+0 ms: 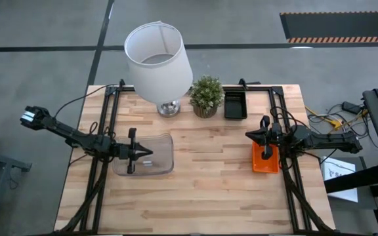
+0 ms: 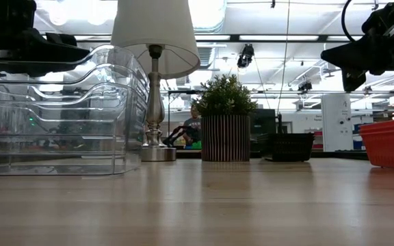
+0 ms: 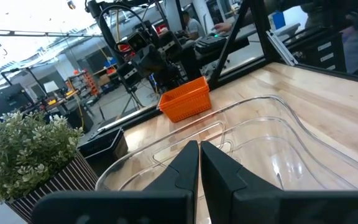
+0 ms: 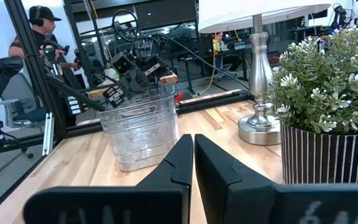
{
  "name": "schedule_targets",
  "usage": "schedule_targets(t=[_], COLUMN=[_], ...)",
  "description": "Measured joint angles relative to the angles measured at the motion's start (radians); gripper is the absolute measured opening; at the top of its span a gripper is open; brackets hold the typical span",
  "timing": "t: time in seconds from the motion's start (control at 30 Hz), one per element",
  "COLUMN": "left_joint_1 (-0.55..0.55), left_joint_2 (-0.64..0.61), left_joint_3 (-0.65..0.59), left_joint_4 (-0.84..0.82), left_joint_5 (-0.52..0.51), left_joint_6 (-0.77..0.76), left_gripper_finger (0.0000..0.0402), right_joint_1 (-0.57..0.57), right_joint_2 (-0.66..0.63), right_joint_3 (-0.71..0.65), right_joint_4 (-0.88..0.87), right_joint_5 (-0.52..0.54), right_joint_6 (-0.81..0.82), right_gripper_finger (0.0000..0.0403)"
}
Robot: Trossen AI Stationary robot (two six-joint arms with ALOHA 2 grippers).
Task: Stack baskets by color
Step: Return to Home Position
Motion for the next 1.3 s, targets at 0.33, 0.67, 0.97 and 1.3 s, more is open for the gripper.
schedule_targets(t=[0.33,0.67,0.97,1.3], left_joint_1=[0.000,0.000,0.000,0.000], left_joint_2=[0.027,0.027,0.026,0.025], left_joint_3=[0.000,0.000,0.000,0.000], left_joint_4=[0.009,0.008,0.006,0.006], left_joint_5=[0.000,0.000,0.000,0.000], left_joint_6=[0.000,0.000,0.000,0.000], left_gripper_finger=[0.0000,0.0000,0.0000,0.0000], right_joint_1=[0.000,0.000,0.000,0.000], right_joint_2=[0.000,0.000,0.000,0.000], right_joint_3=[0.000,0.000,0.000,0.000], right_joint_4=[0.000,0.000,0.000,0.000], right_joint_5=[0.000,0.000,0.000,0.000], right_joint_6=[0.000,0.000,0.000,0.000], right_gripper_finger=[0.0009,0.0009,0.0009,0.0009])
